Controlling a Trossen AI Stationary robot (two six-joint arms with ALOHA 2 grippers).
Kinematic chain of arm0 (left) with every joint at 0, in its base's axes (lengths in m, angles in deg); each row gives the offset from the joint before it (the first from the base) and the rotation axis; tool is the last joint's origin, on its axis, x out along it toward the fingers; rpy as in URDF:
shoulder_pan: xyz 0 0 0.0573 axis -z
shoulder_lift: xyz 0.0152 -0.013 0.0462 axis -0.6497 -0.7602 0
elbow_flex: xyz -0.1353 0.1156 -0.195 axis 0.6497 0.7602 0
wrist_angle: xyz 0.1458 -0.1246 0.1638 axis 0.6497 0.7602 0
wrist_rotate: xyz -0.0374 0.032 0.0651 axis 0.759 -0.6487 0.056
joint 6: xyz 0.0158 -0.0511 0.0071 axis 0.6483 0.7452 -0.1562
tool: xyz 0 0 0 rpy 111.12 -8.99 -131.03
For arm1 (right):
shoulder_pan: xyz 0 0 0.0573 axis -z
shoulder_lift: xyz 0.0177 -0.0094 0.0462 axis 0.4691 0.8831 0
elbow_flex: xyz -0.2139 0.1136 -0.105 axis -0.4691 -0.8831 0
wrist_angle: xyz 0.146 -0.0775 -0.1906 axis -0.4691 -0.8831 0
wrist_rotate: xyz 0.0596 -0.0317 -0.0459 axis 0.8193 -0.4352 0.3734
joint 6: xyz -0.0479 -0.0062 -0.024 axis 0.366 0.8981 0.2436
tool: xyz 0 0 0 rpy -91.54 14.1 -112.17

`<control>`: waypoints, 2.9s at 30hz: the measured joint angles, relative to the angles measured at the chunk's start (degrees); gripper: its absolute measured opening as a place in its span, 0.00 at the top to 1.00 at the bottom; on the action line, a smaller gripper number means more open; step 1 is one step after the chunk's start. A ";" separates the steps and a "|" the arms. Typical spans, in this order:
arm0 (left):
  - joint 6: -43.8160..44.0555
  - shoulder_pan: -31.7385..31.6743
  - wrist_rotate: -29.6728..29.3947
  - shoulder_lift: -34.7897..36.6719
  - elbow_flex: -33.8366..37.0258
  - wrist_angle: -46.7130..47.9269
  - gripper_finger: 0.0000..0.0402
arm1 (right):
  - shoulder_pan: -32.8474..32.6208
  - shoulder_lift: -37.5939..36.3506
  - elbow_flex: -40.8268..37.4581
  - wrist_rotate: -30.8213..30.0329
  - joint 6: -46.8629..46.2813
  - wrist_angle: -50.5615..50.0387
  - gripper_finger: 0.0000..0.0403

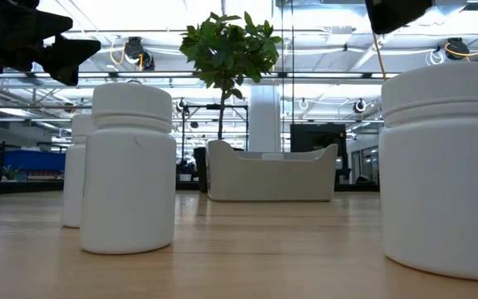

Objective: Pick and place pill bottles into a basket
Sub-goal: Put the white pill bottle into the gray bin

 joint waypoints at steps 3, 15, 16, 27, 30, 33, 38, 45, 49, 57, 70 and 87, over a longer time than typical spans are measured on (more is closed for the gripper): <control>0.01 0.00 -0.01 0.01 0.00 -0.02 0.38 | 0.59 0.28 0.05 -0.02 0.30 -0.19 0.22; 0.00 0.01 -0.01 0.00 0.00 0.00 0.38 | 1.29 0.32 0.05 -0.11 -0.57 -1.25 0.22; 0.00 -0.01 0.00 0.01 0.00 0.00 0.38 | 1.29 0.32 0.05 -0.11 -0.51 -1.27 0.22; 0.00 0.00 -0.01 0.01 0.00 0.00 0.38 | 1.29 0.32 0.05 -0.04 -0.05 -1.91 0.22; 0.00 -0.01 -0.01 0.01 0.00 0.00 0.38 | 1.12 0.32 0.05 -0.04 -0.13 -2.41 0.22; 0.00 -0.01 -0.02 0.02 0.00 0.00 0.38 | 1.12 0.32 0.05 -0.04 -0.56 -2.43 0.22; 0.00 -0.01 -0.02 0.00 0.00 0.02 0.38 | 1.12 0.32 0.05 -0.04 -0.59 -2.43 0.22; 0.00 0.00 -0.01 0.02 0.00 0.00 0.38 | 0.70 0.30 0.02 1.66 0.36 -2.61 0.22; 0.00 -0.01 -0.02 0.02 0.00 0.02 0.38 | 0.24 0.30 0.02 2.99 0.59 -2.95 0.22; 0.00 -0.01 -0.02 0.00 0.00 0.00 0.38 | 0.29 0.28 0.00 3.04 -2.63 -5.22 0.22; 0.00 0.00 0.00 0.00 -0.01 0.01 0.38 | 0.07 0.28 0.00 2.71 -3.24 -6.17 0.22; 0.00 -0.01 -0.01 0.00 0.00 0.00 0.38 | 0.05 2.93 0.00 1.27 -4.26 -4.91 0.22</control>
